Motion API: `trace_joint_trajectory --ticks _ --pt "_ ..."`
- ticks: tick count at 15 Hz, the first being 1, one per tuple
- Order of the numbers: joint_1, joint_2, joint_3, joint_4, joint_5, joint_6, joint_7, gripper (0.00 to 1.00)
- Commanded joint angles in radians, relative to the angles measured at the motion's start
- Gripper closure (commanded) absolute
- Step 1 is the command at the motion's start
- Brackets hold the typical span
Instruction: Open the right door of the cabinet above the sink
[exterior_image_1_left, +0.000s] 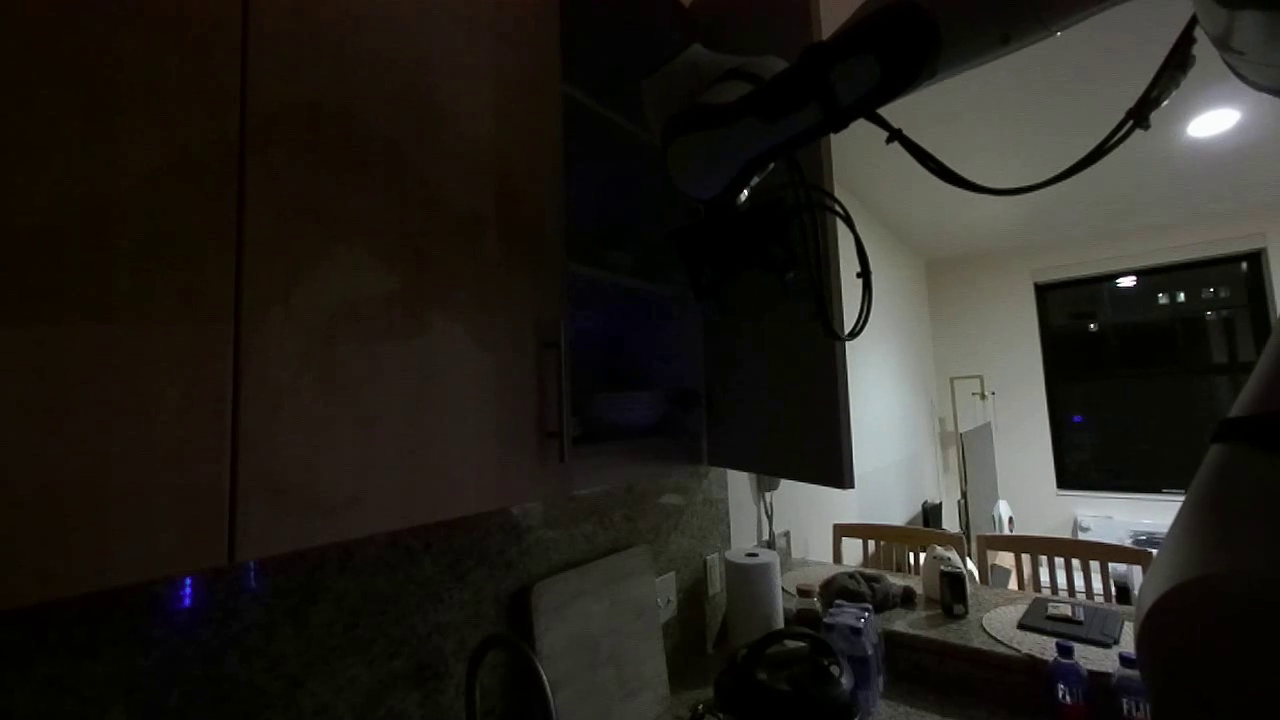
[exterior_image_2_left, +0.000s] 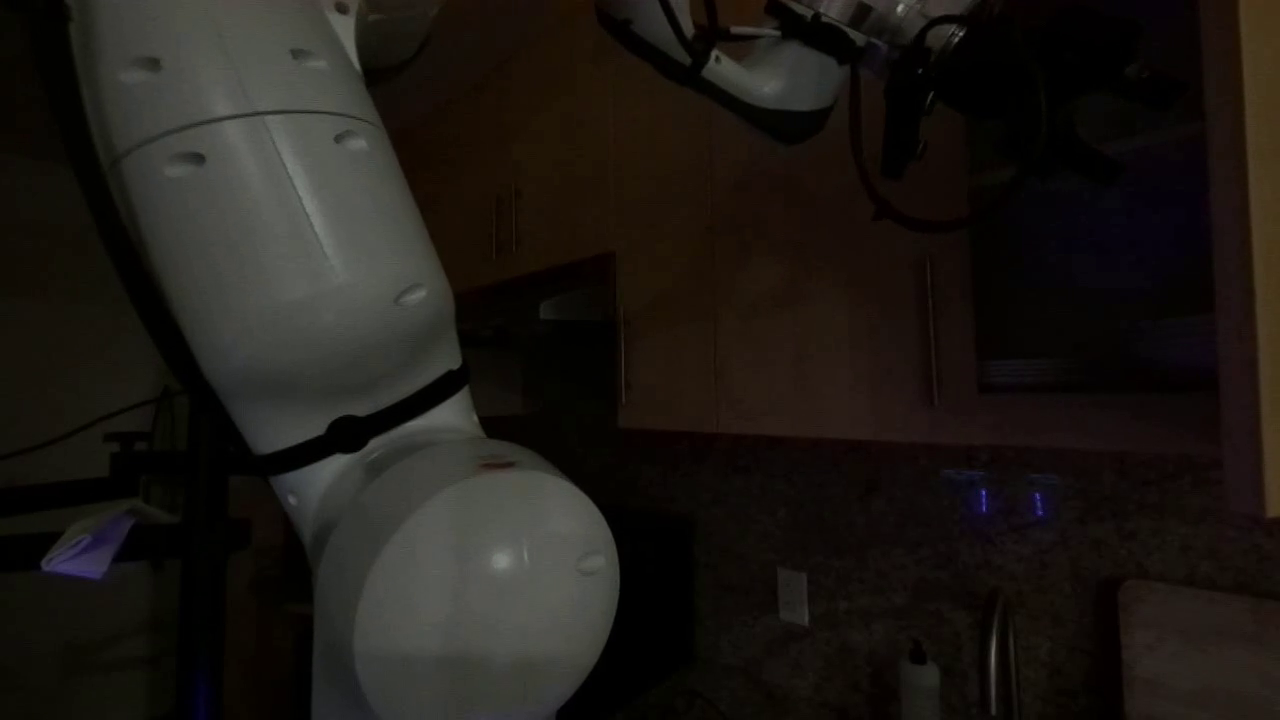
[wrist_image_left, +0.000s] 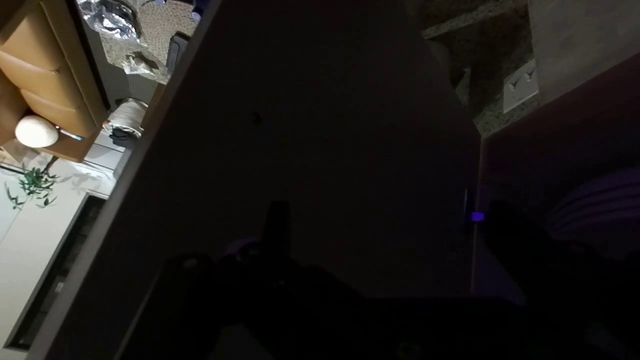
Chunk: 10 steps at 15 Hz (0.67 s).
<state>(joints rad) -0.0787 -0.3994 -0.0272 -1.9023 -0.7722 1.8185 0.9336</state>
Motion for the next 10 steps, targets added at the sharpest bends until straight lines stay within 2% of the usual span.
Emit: trace_joint_trajectory --ticks 1,10 --pt "-0.019 -0.039 -0.023 -0.042 0.0 0.078 -0.08 0.0" --pt "-0.056 -0.047 -0.076 -0.047 0.021 0.204 -0.193 0.0"
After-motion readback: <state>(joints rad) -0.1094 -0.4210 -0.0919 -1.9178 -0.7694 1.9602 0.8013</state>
